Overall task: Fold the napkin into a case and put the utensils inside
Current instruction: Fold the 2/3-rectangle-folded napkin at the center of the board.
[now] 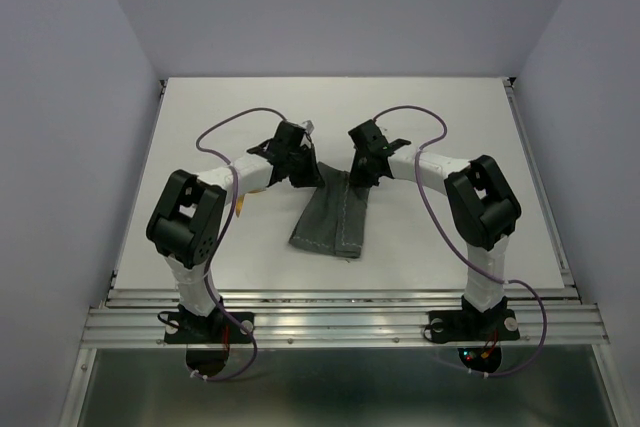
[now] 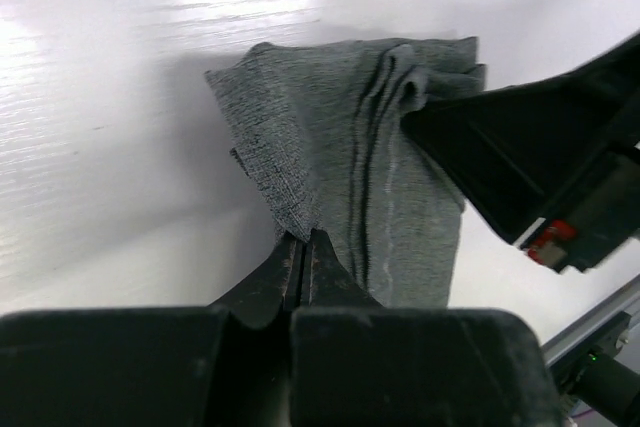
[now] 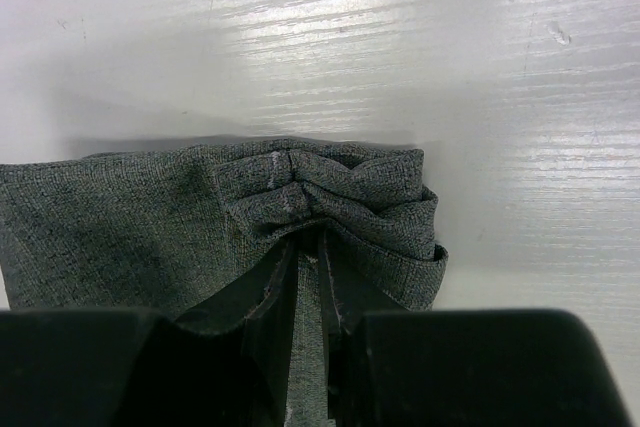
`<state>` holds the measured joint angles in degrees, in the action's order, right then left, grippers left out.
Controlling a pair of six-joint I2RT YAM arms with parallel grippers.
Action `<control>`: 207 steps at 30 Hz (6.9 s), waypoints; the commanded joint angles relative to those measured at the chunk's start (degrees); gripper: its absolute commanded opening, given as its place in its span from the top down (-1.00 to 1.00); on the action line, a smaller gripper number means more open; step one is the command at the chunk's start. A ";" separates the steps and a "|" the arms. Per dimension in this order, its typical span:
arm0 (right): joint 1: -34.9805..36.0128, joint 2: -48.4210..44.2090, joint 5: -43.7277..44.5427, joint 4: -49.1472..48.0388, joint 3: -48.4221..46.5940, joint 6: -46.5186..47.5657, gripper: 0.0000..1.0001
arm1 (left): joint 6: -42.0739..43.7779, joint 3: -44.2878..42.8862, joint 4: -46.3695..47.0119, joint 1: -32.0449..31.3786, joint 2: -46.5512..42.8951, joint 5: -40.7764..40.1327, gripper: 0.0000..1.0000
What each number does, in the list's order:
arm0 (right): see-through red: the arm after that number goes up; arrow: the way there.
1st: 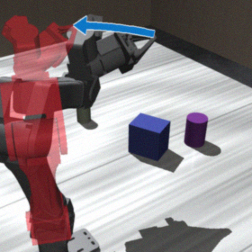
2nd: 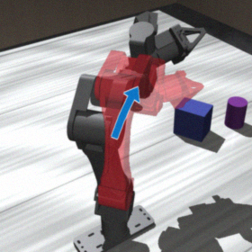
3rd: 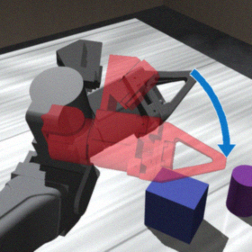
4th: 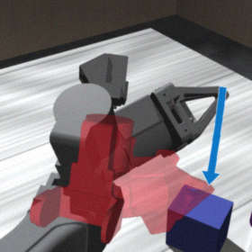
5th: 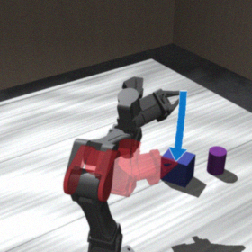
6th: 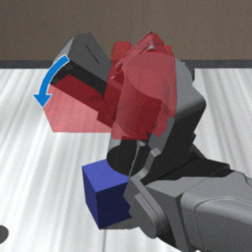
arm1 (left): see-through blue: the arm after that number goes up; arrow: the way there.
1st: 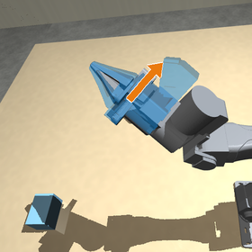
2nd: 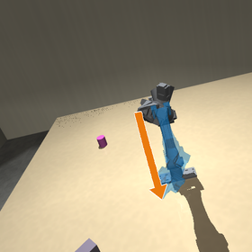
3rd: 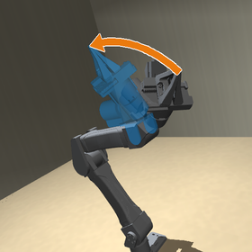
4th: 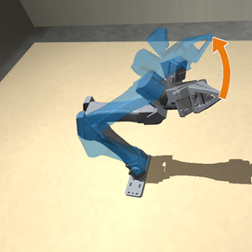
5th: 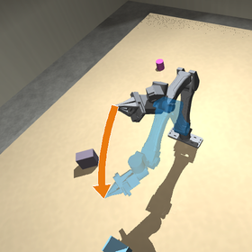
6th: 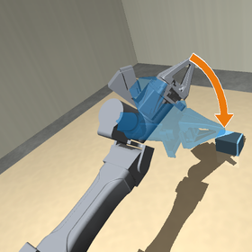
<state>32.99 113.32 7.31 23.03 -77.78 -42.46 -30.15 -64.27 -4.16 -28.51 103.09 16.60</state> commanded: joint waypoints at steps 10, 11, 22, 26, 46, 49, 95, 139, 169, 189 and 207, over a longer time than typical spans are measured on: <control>0.14 0.15 -0.02 2.29 1.49 -1.66 0.60 | -1.05 -6.74 -4.62 -5.67 0.36 -2.35 0.98; 0.14 0.15 -0.02 2.29 1.58 -1.58 0.61 | -1.22 -7.27 -5.76 -6.11 0.62 -3.75 0.95; 0.14 0.59 -0.28 2.29 1.84 -1.66 0.61 | -1.14 -10.17 -10.86 -8.93 0.10 -15.97 -0.39; 0.14 0.68 -0.19 2.20 1.75 -1.49 0.61 | -1.58 -10.00 -11.21 -9.28 -0.78 -19.93 -0.38; 0.14 0.50 -1.07 2.46 1.05 -1.40 0.61 | -4.65 -12.19 -9.63 -2.69 6.42 -17.13 -0.23; 0.14 0.33 -0.98 2.64 0.96 -1.23 0.60 | -4.65 -11.84 -9.20 -2.69 8.26 -14.95 -0.16; 0.14 -0.11 -3.53 1.50 2.19 -5.00 0.61 | -17.66 -13.60 -1.10 -9.89 14.77 -1.21 1.00; -10.23 -20.06 -12.24 -14.15 23.63 -2.18 0.34 | -4.49 -17.47 -11.30 -9.98 18.99 -2.10 1.00; -10.23 -14.53 -16.63 -24.61 29.17 -7.28 0.89 | -2.80 -22.39 -14.38 -10.25 19.17 0.19 1.00; -8.12 -16.29 -12.23 -21.55 29.97 -13.70 0.99 | -16.08 -25.20 -12.97 -10.86 18.82 0.27 1.00; -5.92 -16.99 -10.83 -21.62 31.02 -17.04 0.99 | -17.75 -27.49 -14.38 -11.30 18.73 -0.60 1.00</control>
<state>25.69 97.82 -4.51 -0.45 -47.83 -58.43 -47.03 -88.99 -17.50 -38.68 121.16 16.01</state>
